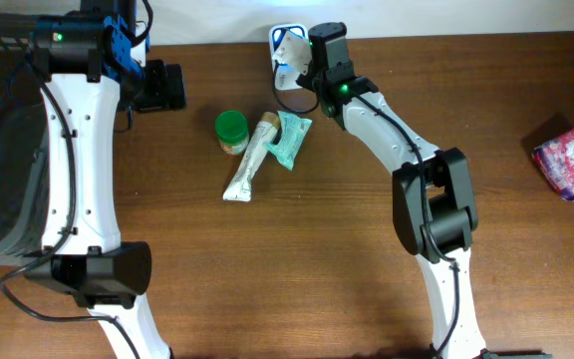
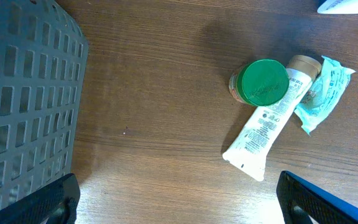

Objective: Scan the item barcode
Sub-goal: 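Carry the Kleenex pack to the right table edge and release it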

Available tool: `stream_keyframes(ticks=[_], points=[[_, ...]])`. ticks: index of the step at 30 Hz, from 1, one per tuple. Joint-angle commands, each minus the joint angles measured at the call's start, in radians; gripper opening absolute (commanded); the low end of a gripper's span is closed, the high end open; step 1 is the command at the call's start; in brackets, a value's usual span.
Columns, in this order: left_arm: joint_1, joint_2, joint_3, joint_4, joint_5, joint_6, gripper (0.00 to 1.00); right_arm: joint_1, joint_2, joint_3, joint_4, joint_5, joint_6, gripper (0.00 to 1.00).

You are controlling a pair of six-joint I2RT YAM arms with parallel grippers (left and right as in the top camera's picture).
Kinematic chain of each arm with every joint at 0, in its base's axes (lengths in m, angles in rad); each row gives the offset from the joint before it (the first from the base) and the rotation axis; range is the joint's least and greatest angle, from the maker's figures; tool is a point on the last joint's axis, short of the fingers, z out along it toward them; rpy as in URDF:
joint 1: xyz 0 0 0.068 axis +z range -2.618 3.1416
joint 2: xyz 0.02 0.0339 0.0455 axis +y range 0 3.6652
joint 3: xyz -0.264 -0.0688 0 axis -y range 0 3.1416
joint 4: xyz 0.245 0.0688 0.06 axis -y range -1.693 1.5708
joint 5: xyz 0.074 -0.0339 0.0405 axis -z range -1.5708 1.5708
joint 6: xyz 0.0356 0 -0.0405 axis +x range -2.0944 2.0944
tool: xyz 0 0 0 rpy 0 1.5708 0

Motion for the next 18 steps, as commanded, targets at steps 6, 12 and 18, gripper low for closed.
stream_keyframes(ticks=[6,12,18], points=[[-0.001,0.003,-0.004,-0.002,-0.004,-0.009,0.99,-0.001,0.008,0.02,0.002,0.032,-0.018,0.04],[-0.001,0.003,-0.003,-0.001,-0.004,-0.009,0.99,0.004,-0.011,0.034,0.002,0.044,0.187,0.04],[-0.001,0.003,-0.003,-0.001,-0.004,-0.009,0.99,-0.151,-0.109,0.114,-0.217,0.193,0.596,0.04]])
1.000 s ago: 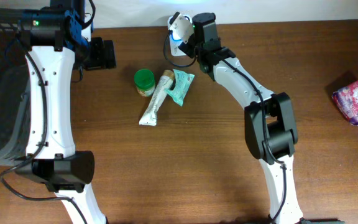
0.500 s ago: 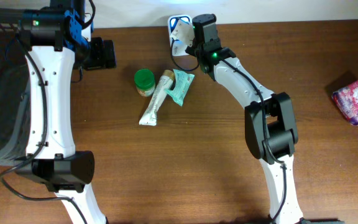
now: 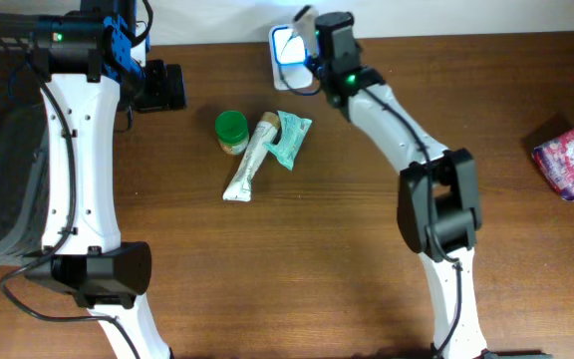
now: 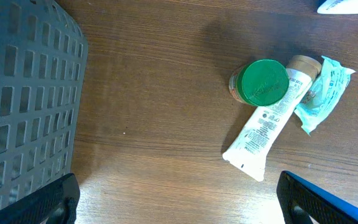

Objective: Scan the item barcode
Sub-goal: 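Carry the Kleenex pack to the right table edge and release it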

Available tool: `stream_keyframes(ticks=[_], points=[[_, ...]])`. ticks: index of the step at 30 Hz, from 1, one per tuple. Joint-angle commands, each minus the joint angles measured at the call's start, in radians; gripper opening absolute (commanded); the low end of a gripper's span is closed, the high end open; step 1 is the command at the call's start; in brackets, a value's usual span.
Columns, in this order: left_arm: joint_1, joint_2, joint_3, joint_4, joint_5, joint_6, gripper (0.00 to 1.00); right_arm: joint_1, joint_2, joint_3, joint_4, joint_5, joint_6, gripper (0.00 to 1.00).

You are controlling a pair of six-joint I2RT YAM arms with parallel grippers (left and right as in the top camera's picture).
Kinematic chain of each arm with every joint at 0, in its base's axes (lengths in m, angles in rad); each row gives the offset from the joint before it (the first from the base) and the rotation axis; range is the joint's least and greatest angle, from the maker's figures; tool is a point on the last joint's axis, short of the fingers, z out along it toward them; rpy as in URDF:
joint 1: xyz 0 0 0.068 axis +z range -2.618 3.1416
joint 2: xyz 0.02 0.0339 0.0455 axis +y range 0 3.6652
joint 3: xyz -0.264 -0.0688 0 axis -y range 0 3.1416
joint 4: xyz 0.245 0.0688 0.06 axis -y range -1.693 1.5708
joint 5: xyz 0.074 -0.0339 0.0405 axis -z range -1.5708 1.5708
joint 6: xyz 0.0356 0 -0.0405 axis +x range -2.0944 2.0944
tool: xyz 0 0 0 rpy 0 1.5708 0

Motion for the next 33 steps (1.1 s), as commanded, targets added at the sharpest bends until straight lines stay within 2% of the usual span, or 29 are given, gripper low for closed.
stream_keyframes(ticks=[1,4,9,12,17,18,19,21,22,25,27,30,31,33], points=[[-0.001,0.003,-0.004,-0.001,-0.004,-0.009,0.99,-0.148,-0.114,0.041,-0.161,0.071,0.271,0.04],[-0.001,0.003,-0.003,-0.001,-0.004,-0.009,0.99,-0.285,-0.132,0.041,-0.353,0.07,0.41,0.04],[-0.001,0.003,-0.004,-0.001,-0.004,-0.009,0.99,-0.492,-0.127,0.038,-0.583,0.057,0.485,0.04],[-0.001,0.003,-0.003,-0.001,-0.004,-0.009,0.99,-0.621,-0.127,0.029,-0.645,-0.156,0.509,0.04],[-0.001,0.003,-0.004,-0.001,-0.005,-0.009,0.99,-0.744,-0.109,0.029,-0.668,-0.146,0.59,0.05],[-0.001,0.003,-0.004,-0.001,-0.004,-0.009,0.99,-0.757,-0.099,0.029,-0.669,-0.16,0.59,0.36],[-0.001,0.003,-0.004,-0.001,-0.004,-0.009,0.99,-0.763,-0.094,0.029,-0.67,-0.159,0.59,0.58],[-0.001,0.003,-0.004,-0.001,-0.004,-0.009,0.99,-0.762,-0.09,0.029,-0.67,-0.16,0.59,0.64],[-0.001,0.003,-0.004,-0.001,-0.004,-0.009,0.99,-0.76,-0.09,0.029,-0.671,-0.16,0.59,0.74],[-0.001,0.003,-0.003,-0.001,-0.004,-0.009,0.99,-0.754,-0.09,0.029,-0.697,-0.217,0.59,0.76],[-0.001,0.003,-0.004,-0.001,-0.004,-0.009,0.99,-0.747,-0.09,0.029,-0.734,-0.378,0.59,0.77],[-0.001,0.003,-0.003,-0.001,-0.004,-0.009,0.99,-0.708,-0.09,0.029,-0.805,-0.766,0.59,0.76],[-0.001,0.003,-0.003,-0.001,-0.004,-0.009,0.99,-0.68,-0.09,0.029,-0.84,-0.833,0.59,0.76],[-0.001,0.003,-0.003,-0.001,-0.005,-0.009,0.99,-0.61,-0.09,0.029,-0.909,-0.847,0.59,0.77]])
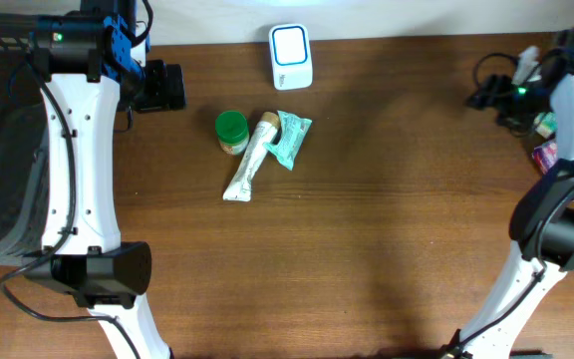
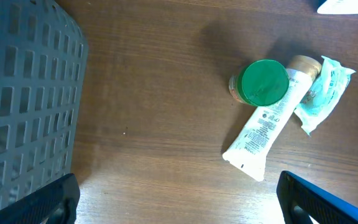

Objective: Scan the item barcode
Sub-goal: 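Carry the Kleenex pack to the right table edge and release it, then reach the right gripper to the mint-green wipes pack and grasp it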

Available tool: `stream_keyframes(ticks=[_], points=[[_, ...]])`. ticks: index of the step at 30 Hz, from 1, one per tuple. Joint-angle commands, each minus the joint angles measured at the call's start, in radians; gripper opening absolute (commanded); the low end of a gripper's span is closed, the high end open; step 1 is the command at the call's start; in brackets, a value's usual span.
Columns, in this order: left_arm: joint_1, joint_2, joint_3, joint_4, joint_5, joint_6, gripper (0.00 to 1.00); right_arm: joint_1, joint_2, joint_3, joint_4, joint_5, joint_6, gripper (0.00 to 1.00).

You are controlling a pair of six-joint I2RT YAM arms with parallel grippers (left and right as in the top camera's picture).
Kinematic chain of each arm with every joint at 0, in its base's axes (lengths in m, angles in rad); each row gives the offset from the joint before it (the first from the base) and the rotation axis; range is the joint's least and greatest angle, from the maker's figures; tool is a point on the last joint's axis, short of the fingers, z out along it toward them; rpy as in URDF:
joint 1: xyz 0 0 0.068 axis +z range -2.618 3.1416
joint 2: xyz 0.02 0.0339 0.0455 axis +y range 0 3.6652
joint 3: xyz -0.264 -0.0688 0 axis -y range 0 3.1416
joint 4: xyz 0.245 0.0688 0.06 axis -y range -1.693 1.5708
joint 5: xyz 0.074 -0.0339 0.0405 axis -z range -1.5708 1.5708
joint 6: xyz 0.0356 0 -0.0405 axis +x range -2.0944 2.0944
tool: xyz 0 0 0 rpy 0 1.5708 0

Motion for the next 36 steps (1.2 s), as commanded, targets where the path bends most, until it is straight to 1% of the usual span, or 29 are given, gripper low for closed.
stream_keyframes(ticks=[1,6,9,10,11,14,15,16,18,23,24,27,31,33,35,36], points=[[-0.001,0.003,-0.004,-0.001,-0.004,-0.009,0.99,0.119,0.007,0.002,-0.07,-0.141,0.007,0.81],[-0.001,0.003,-0.004,-0.001,-0.004,-0.009,0.99,0.312,0.007,0.002,-0.102,-0.141,0.007,0.84],[-0.001,0.003,-0.004,-0.001,-0.004,-0.009,0.99,0.448,0.007,0.002,-0.071,-0.14,0.007,0.93],[-0.001,0.003,-0.003,-0.001,-0.004,-0.008,0.99,0.486,0.007,0.002,-0.057,-0.136,0.008,0.94],[-0.001,0.003,-0.003,-0.001,-0.004,-0.009,0.99,0.53,0.007,0.002,-0.036,-0.101,0.014,0.93],[-0.001,0.003,-0.003,-0.001,-0.004,-0.009,0.99,0.626,0.007,0.002,0.0,0.073,0.174,0.92],[-0.001,0.003,-0.003,-0.001,-0.004,-0.009,0.99,0.661,0.007,0.002,0.018,0.121,0.216,0.87],[-0.001,0.003,-0.004,-0.001,-0.004,-0.009,0.99,0.684,0.007,0.002,0.031,0.146,0.234,0.84],[-0.001,0.003,-0.004,-0.001,-0.004,-0.009,0.99,0.745,0.007,0.002,0.064,0.179,0.247,0.83],[-0.001,0.003,-0.003,-0.001,-0.004,-0.009,0.99,0.806,0.008,0.002,0.078,0.179,0.247,0.84],[-0.001,0.003,-0.003,-0.001,-0.004,-0.009,0.99,0.815,0.008,0.002,0.078,0.178,0.247,0.92],[-0.001,0.003,-0.003,-0.002,-0.004,-0.009,0.99,0.825,0.008,0.002,0.078,0.178,0.247,0.94],[-0.001,0.003,-0.003,-0.002,-0.004,-0.009,0.99,0.825,0.008,0.002,0.09,0.197,0.248,0.93],[-0.001,0.003,-0.003,-0.001,-0.004,-0.009,0.99,0.825,0.008,0.002,0.106,0.198,0.248,0.87],[-0.001,0.003,-0.004,-0.001,-0.004,-0.009,0.99,0.826,0.008,0.002,0.113,0.197,0.248,0.86],[-0.001,0.003,-0.004,-0.001,-0.005,-0.009,0.99,0.826,0.008,0.002,0.104,0.196,0.247,0.88]])
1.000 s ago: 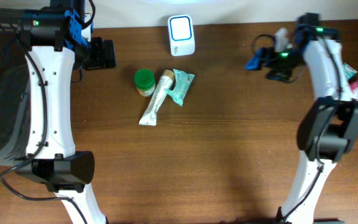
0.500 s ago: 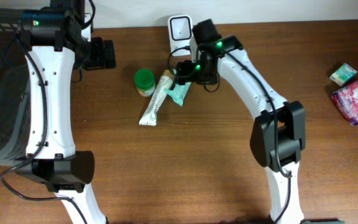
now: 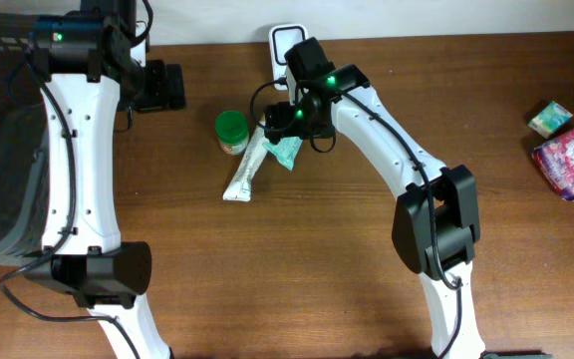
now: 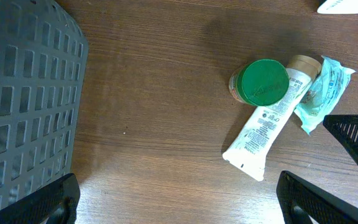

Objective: Scan the item barcode
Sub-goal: 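Reach the right gripper to the mint-green wipes pack and grasp it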

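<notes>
Three items lie together mid-table: a green-lidded jar point(image 3: 231, 130) point(image 4: 264, 81), a white tube point(image 3: 244, 167) point(image 4: 265, 129) and a teal packet point(image 3: 289, 148) point(image 4: 321, 93). The white scanner point(image 3: 281, 38) stands at the back edge, partly behind my right arm. My right gripper point(image 3: 281, 119) hovers open just over the tube's cap end and the teal packet; one of its fingers point(image 4: 355, 132) shows in the left wrist view. My left gripper point(image 3: 163, 87) point(image 4: 179, 208) stays open and empty, high at the back left.
A dark mesh basket point(image 4: 23, 93) fills the left side. At the far right a small pale-green packet point(image 3: 549, 118) lies beside a pink wrapped pack point(image 3: 573, 160).
My right gripper was at the far right holding a small packet. That packet now lies by the pink pack, and the gripper is open over the pile in the middle. The left arm is unmoved.
My right gripper first held a small packet at the scanner, and was still over the scanner at the following moment. Then it was at the far right edge with the packet. Now the packet rests there and the gripper is over the remaining items.
</notes>
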Available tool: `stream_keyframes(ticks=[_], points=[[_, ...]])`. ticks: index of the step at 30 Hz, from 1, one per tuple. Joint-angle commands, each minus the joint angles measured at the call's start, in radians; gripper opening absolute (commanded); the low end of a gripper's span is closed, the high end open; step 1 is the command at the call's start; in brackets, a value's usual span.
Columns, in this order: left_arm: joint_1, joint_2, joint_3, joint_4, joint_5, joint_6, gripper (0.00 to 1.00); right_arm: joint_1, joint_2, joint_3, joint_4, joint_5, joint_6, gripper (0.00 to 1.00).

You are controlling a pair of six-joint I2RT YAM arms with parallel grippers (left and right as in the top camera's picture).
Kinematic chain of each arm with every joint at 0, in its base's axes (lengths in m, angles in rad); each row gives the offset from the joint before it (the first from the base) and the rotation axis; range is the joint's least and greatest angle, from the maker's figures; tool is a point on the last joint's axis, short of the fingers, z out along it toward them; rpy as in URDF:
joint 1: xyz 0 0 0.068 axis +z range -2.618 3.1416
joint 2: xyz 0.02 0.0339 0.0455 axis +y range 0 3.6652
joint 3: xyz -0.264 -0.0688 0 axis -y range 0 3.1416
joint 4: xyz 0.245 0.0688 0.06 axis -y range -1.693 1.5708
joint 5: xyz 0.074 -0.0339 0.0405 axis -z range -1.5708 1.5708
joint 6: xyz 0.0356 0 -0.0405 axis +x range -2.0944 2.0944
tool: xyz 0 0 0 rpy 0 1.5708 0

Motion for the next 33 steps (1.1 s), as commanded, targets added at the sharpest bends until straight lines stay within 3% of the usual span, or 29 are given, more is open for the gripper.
stream_keyframes(ticks=[1,4,6,10,19,28,33], points=[[-0.001,0.003,-0.003,-0.001,-0.004,-0.009,0.99,0.005,0.008,0.002,-0.012,0.019,-0.002,0.93],[-0.001,0.003,-0.003,-0.001,-0.004,-0.009,0.99,0.005,0.008,0.002,0.009,0.027,-0.002,0.93],[-0.001,0.003,-0.003,-0.001,-0.004,-0.009,0.99,0.006,0.008,0.002,0.031,0.059,0.002,0.68],[-0.001,0.003,-0.003,-0.001,-0.004,-0.009,0.99,0.007,0.016,0.002,0.067,0.104,0.051,0.55],[-0.001,0.003,-0.003,-0.001,-0.004,-0.009,0.99,0.027,0.118,0.001,0.109,0.14,0.114,0.54],[-0.001,0.003,-0.003,-0.001,-0.004,-0.009,0.99,0.036,0.109,0.003,0.0,0.338,0.118,0.34],[-0.001,0.003,-0.003,-0.001,-0.004,-0.009,0.99,0.036,0.074,0.01,-0.107,0.382,0.117,0.3]])
